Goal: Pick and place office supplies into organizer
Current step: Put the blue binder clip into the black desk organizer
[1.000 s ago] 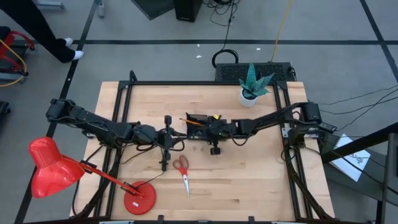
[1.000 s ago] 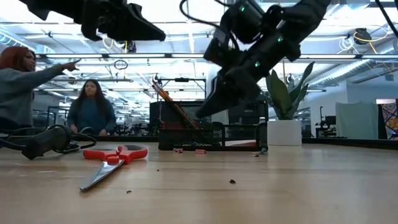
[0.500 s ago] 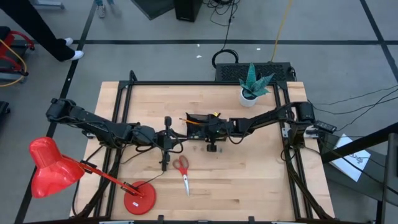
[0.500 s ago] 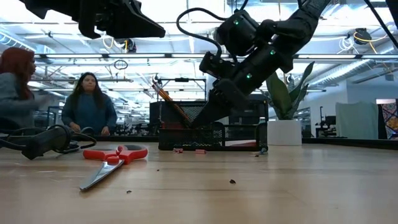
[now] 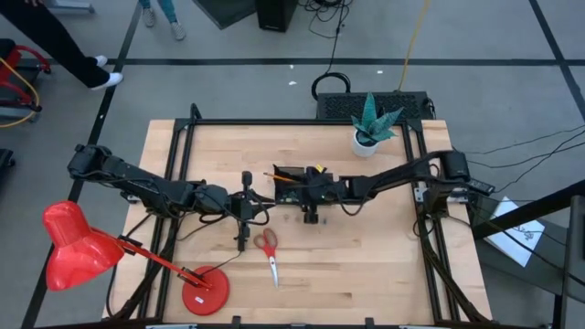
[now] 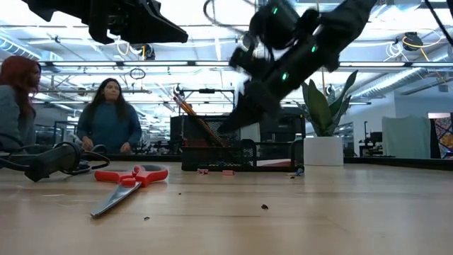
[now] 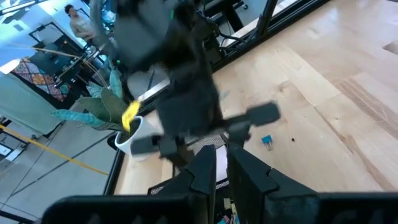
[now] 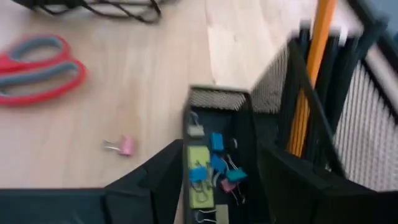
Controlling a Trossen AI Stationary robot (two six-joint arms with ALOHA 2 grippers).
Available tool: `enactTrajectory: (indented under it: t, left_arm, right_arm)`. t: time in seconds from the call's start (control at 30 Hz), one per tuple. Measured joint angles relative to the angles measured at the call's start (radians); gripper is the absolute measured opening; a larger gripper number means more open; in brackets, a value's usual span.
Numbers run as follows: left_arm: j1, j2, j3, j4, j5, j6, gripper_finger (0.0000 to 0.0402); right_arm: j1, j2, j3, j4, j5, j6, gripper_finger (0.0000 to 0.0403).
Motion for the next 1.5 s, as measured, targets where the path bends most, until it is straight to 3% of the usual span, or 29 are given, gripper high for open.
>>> enactTrajectory:
  t: [0.2, 0.43, 0.57, 0.7, 0.93, 1.3, 1.5]
  left_arm:
    - [0.0, 0.0, 0.0, 0.0, 0.0, -0.003, 0.0049]
    - [0.0, 0.0, 0.0, 0.0, 0.0, -0.006, 0.0049]
    - [0.0, 0.0, 0.0, 0.0, 0.0, -0.006, 0.0049]
    - [0.0, 0.0, 0.0, 0.0, 0.001, -0.01, 0.0049]
    - [0.0, 0.0, 0.0, 0.0, 0.001, -0.021, 0.0049]
    - [0.0, 0.0, 0.0, 0.0, 0.001, -0.019, 0.0049]
    - [0.0, 0.0, 0.0, 0.0, 0.001, -0.019, 0.0049]
  right_arm:
    - [0.078, -0.113, 0.0, -0.044, 0.038, -0.015, 0.0178]
    - [0.141, -0.238, 0.001, -0.361, 0.037, 0.13, 0.0169]
    - [0.164, -0.248, -0.031, -0.434, 0.013, 0.179, 0.0178]
    - [0.168, -0.242, -0.085, -0.414, -0.044, 0.238, 0.0185]
    - [0.172, -0.241, -0.186, -0.306, -0.048, 0.316, 0.018]
    - [0.171, -0.241, -0.312, -0.112, -0.047, 0.333, 0.0176]
    - [0.171, -0.241, -0.357, -0.089, -0.047, 0.335, 0.0175]
